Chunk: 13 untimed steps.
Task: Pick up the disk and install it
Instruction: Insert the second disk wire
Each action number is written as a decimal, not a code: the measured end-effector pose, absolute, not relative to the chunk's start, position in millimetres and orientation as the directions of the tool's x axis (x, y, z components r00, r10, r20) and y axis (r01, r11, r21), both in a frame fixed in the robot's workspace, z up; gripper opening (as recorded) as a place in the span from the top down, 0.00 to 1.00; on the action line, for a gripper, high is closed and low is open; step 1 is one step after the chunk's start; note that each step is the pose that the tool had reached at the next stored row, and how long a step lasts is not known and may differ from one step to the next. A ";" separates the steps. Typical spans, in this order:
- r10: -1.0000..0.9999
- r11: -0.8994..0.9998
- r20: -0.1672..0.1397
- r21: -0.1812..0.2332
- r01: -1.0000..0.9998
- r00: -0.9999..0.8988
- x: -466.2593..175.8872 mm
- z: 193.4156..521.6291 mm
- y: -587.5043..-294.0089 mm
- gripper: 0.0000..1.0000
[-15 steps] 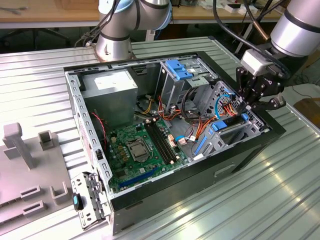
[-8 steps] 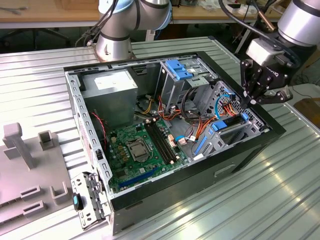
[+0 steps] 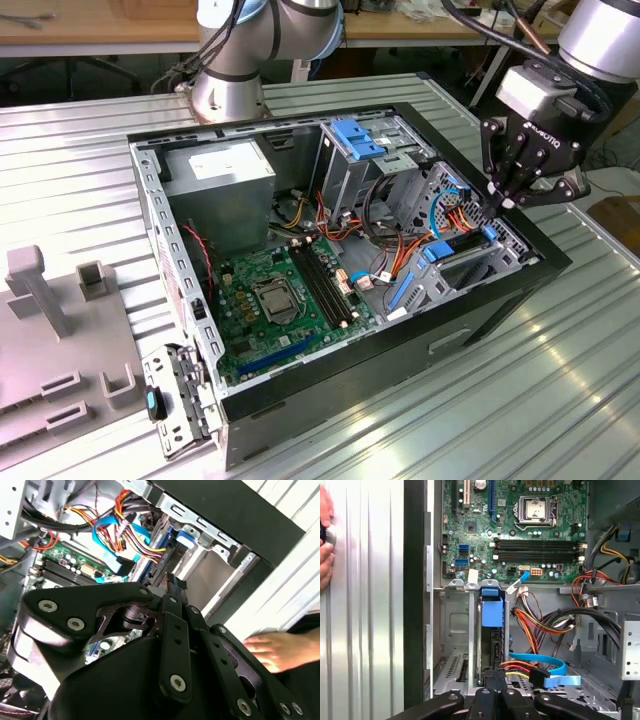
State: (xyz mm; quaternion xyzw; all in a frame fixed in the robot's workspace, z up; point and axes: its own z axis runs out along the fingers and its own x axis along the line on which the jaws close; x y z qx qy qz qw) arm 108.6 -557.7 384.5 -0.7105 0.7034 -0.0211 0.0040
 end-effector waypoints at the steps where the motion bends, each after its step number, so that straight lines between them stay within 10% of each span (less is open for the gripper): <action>1: -1.000 -0.010 0.026 -0.034 -0.999 0.010 108.6 384.7 -557.7 0.89; 13: -0.999 -0.011 0.035 -0.030 -0.999 0.010 108.7 395.1 -525.5 0.89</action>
